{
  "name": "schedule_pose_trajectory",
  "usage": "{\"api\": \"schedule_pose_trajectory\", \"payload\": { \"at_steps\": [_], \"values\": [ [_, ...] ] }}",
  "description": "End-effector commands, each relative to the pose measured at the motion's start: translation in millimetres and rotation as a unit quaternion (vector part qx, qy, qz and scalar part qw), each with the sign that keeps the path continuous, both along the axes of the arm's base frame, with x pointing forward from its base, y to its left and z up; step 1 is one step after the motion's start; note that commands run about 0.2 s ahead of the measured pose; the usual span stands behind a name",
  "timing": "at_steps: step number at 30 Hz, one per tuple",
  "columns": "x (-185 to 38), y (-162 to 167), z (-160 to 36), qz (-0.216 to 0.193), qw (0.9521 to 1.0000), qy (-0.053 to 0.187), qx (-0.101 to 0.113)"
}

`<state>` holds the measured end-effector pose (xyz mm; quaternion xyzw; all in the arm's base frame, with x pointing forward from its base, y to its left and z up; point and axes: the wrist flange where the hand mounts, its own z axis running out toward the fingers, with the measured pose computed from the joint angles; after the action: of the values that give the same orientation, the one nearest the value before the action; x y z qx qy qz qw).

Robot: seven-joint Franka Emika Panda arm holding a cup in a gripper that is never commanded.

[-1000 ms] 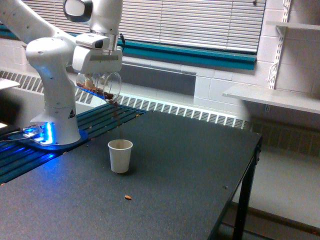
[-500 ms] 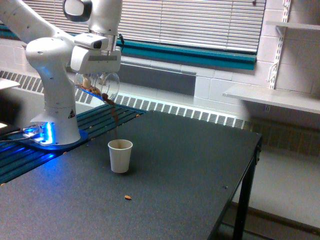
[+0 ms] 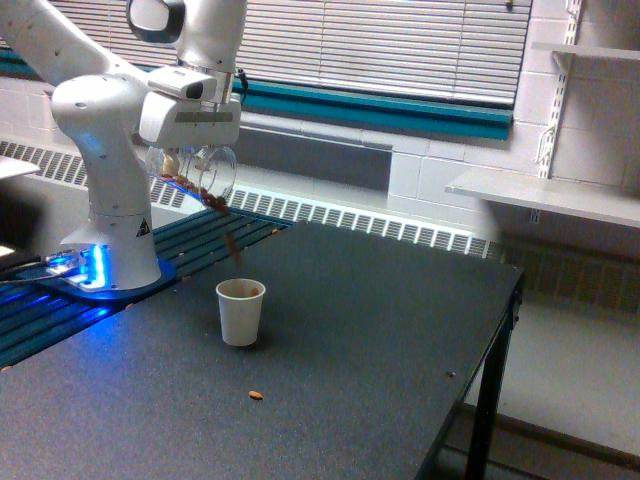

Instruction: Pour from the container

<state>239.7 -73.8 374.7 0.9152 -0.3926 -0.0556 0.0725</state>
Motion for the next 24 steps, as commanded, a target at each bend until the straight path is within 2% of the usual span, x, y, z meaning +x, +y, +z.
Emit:
{"api": "schedule_pose_trajectory", "payload": {
  "at_steps": [1,24],
  "values": [
    [-2.8,1.9,-8.2,0.01,0.9997,0.022,0.001],
    [0.5,-0.7,-6.2,0.008,0.9989,0.046,0.0]
  ]
}}
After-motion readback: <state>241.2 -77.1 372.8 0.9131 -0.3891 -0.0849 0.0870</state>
